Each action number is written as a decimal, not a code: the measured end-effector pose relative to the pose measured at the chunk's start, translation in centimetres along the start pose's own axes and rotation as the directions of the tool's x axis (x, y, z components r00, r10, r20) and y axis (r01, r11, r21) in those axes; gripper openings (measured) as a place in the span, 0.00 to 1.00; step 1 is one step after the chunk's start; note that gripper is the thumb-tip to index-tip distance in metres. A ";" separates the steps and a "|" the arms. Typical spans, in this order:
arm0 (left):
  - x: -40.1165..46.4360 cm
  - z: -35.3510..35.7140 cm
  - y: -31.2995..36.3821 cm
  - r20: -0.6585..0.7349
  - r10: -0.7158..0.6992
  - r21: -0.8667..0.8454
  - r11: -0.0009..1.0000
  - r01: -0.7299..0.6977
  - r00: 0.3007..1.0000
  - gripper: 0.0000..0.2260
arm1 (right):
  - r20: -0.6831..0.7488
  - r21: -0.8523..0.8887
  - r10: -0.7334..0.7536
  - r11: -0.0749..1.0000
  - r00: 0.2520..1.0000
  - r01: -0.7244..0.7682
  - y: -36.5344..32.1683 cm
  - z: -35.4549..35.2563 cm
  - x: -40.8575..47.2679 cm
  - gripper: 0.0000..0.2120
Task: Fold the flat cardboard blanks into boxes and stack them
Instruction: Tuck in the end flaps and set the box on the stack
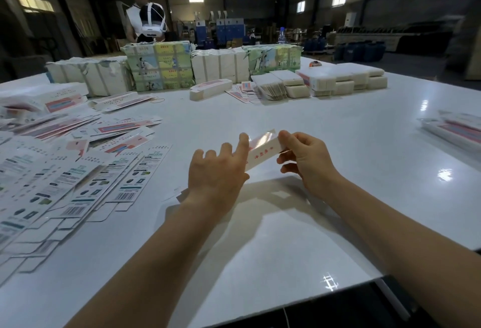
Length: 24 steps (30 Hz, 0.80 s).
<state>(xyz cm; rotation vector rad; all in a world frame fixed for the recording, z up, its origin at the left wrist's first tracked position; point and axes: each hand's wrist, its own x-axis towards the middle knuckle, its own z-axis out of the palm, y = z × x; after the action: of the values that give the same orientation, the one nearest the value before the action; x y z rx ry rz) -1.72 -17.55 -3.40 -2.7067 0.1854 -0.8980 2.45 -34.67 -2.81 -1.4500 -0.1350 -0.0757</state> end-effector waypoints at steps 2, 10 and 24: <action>0.0 0.2 -0.3 0.012 -0.014 -0.064 0.998 0.014 1.000 0.31 | 0.010 -0.040 -0.024 0.999 1.000 0.024 -0.1 0.2 -0.2 0.12; 0.1 0.1 -0.8 0.051 -0.077 -0.124 0.989 0.083 0.996 0.28 | -0.064 -0.685 -0.634 0.589 0.770 0.428 0.7 0.9 -1.0 0.13; -0.4 -0.9 -1.1 0.002 -0.009 -0.118 0.993 0.009 1.000 0.34 | 0.113 -0.446 -0.358 0.815 0.927 0.369 0.4 1.0 -1.3 0.11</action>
<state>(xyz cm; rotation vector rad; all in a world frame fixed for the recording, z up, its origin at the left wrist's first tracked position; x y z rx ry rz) -2.52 -16.59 -2.58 -2.8183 0.2334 -0.9144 1.14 -33.68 -3.28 -1.8867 -0.4407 -0.4314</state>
